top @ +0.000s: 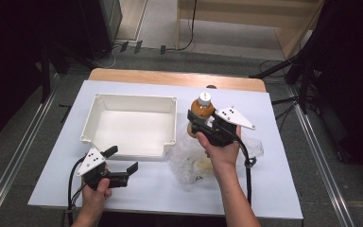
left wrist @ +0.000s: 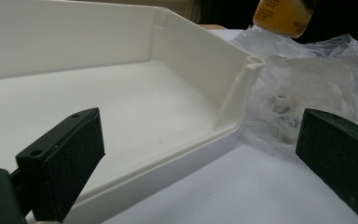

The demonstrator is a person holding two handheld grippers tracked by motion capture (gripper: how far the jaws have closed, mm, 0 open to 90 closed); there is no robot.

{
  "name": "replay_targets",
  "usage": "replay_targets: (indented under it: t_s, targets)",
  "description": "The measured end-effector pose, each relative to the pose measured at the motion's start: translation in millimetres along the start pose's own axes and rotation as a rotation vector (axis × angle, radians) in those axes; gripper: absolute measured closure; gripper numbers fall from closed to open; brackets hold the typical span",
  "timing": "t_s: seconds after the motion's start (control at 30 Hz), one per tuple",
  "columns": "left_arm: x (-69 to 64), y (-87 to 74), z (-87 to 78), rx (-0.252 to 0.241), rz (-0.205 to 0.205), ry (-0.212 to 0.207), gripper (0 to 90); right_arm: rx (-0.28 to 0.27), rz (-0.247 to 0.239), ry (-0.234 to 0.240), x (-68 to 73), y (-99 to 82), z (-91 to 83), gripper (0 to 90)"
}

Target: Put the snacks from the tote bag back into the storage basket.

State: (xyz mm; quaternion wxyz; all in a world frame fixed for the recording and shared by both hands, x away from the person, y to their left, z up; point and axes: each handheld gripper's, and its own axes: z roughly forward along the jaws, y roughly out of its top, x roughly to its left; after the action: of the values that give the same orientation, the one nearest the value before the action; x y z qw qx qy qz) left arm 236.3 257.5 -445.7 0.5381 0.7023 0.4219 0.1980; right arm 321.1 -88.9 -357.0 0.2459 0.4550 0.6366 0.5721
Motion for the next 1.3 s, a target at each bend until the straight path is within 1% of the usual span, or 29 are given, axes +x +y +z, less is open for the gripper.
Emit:
replay_targets:
  t_s: [0.1, 0.13, 0.2, 0.23, 0.3, 0.37, 0.4, 0.43, 0.5, 0.53, 0.57, 0.6, 0.73, 0.87, 1.1, 1.3]
  targets:
    - [5.7, -1.9, -6.8, 0.002, 0.001, 0.01, 1.4, 0.002, 0.0, 0.002, 2.6, 0.9, 3.4, 31.8]
    - [7.7, -1.8, -9.1, 0.0, 0.007, 0.015, 1.4, 0.001, -0.002, 0.0, 3.5, 1.2, 4.1, 31.8]
    - [9.1, -1.6, -12.4, -0.004, 0.008, 0.024, 1.4, 0.0, -0.001, 0.004, 4.6, 1.8, 5.9, 31.8]
    - [10.2, -1.9, -15.3, -0.006, 0.001, 0.031, 1.4, 0.001, -0.003, 0.003, 4.9, 1.9, 6.9, 31.8]
    - [12.6, -2.9, -19.4, -0.016, -0.008, 0.032, 1.4, 0.005, -0.007, 0.002, 6.1, 1.7, 9.4, 31.8]
    - [15.3, -2.8, -22.5, -0.02, 0.001, 0.045, 1.4, 0.007, -0.006, 0.001, 6.3, 1.4, 11.5, 31.8]
    - [16.9, -2.6, -23.6, -0.024, -0.003, 0.047, 1.4, 0.007, -0.009, -0.001, 5.8, 1.7, 12.5, 31.8]
    - [19.4, -2.4, -25.0, -0.032, -0.016, 0.04, 1.4, 0.004, -0.004, -0.004, 5.6, 2.0, 13.1, 31.8]
    - [21.6, -2.7, -25.8, -0.036, -0.014, 0.041, 1.4, 0.0, 0.009, -0.01, 4.9, 3.4, 14.2, 31.8]
    - [21.4, -3.2, -25.7, -0.026, -0.001, 0.05, 1.4, -0.003, 0.015, -0.014, 4.9, 4.4, 14.8, 31.8]
    - [20.4, -3.9, -25.2, -0.017, 0.02, 0.07, 1.4, -0.005, 0.018, -0.019, 5.0, 5.5, 15.3, 31.8]
    - [19.0, -4.2, -24.7, -0.015, 0.02, 0.079, 1.4, -0.008, 0.019, -0.023, 5.5, 6.8, 16.0, 31.8]
    - [14.3, -4.0, -23.5, -0.014, 0.03, 0.062, 1.4, -0.015, 0.022, -0.031, 8.1, 10.1, 17.6, 31.8]
    - [14.7, -4.1, -24.5, -0.008, 0.041, 0.076, 1.4, -0.016, 0.02, -0.035, 11.3, 12.1, 20.8, 31.8]
    - [19.7, -4.5, -31.3, -0.013, 0.01, 0.096, 1.4, -0.021, 0.046, -0.035, 15.9, 13.1, 26.9, 31.8]
    - [20.9, -5.3, -32.1, -0.011, 0.002, 0.091, 1.4, -0.014, 0.034, -0.011, 25.4, 12.9, 33.8, 31.8]
